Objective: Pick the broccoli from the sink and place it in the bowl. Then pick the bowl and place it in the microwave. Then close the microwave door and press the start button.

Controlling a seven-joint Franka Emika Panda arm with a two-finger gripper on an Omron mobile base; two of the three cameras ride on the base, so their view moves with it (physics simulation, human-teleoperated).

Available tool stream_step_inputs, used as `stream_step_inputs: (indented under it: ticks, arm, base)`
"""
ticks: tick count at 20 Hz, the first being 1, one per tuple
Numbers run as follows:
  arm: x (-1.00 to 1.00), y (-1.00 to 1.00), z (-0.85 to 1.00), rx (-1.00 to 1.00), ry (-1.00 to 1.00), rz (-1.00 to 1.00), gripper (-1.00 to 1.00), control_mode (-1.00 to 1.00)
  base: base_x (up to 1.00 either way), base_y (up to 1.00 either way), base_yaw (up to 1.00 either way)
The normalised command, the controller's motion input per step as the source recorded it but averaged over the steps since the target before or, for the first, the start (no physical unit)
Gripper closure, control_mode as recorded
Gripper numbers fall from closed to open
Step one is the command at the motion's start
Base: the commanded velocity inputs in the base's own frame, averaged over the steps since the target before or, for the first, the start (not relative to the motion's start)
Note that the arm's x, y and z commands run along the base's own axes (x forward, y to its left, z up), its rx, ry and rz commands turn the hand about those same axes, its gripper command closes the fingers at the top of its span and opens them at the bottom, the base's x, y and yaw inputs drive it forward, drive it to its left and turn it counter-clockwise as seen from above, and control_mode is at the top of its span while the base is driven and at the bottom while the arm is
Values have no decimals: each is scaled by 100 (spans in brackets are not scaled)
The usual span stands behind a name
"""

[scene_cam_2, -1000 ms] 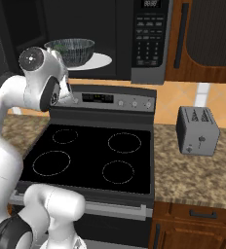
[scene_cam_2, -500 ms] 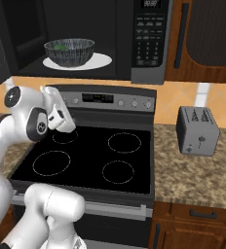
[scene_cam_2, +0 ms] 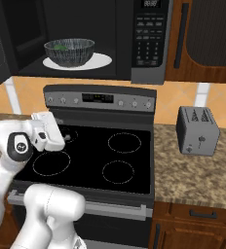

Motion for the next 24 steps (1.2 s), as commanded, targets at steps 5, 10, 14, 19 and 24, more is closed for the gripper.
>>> stream_step_inputs:
  ticks: [5, 10, 14, 19, 24]
  arm:
    - [-7, 65, -8, -21, -1, -13, -100, -100]
    - [-34, 94, 0, -12, 0, -13, -100, -100]
    - [-42, 99, 4, -7, -6, -10, -100, -100]
    - [-62, 100, 38, -9, -13, -5, -100, -100]
    - [-52, 98, 51, -9, -13, -3, -100, -100]
  base:
    - [0, 0, 0]
    - [0, 0, 0]
    - [0, 0, 0]
    - [0, 0, 0]
    - [0, 0, 0]
